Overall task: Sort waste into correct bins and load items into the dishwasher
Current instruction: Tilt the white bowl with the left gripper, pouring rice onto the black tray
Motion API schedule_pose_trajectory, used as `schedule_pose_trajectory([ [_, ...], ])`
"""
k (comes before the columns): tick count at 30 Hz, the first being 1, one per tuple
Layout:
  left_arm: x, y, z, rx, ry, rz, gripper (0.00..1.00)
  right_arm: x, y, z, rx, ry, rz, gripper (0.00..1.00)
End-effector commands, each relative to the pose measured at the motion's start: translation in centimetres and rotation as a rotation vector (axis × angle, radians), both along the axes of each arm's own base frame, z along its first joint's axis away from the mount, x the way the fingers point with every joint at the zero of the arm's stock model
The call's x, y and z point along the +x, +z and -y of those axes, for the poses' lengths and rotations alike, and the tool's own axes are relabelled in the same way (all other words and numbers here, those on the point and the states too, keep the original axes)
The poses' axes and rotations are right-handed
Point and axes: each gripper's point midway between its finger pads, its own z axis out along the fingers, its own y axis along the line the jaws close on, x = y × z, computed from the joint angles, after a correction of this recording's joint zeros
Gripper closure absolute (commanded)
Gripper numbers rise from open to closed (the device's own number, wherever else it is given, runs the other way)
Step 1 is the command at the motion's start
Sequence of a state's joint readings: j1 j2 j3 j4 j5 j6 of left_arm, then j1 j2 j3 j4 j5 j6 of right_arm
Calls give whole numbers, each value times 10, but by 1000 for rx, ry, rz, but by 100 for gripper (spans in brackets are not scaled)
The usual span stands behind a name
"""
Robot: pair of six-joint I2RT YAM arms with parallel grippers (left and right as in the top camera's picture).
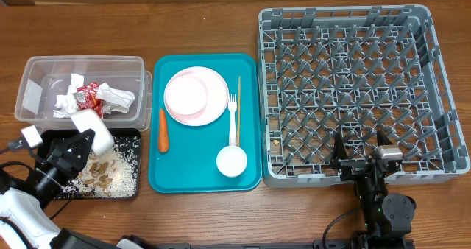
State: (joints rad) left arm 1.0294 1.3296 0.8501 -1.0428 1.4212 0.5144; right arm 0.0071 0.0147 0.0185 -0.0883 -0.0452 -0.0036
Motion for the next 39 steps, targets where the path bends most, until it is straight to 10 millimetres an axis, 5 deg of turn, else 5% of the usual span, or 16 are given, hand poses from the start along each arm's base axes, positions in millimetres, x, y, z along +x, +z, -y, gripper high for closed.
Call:
schedule_pose_trajectory([
  [1, 0, 8, 0, -36, 1, 37, 93, 0, -1, 1, 4, -2, 8, 0],
  [5, 0, -11, -4, -11, 18, -76, 96, 0, -1, 1, 4, -3, 8, 0],
  [19, -1, 22, 4, -81, -3, 104, 96, 0, -1, 1, 4, -2, 8, 0],
  [34, 1, 22, 0, -138, 3, 82, 96, 0, -1, 1, 4, -2, 8, 0],
  [39, -1, 6, 2, -105, 9, -10, 96, 0, -1, 1, 4, -2, 8, 0],
])
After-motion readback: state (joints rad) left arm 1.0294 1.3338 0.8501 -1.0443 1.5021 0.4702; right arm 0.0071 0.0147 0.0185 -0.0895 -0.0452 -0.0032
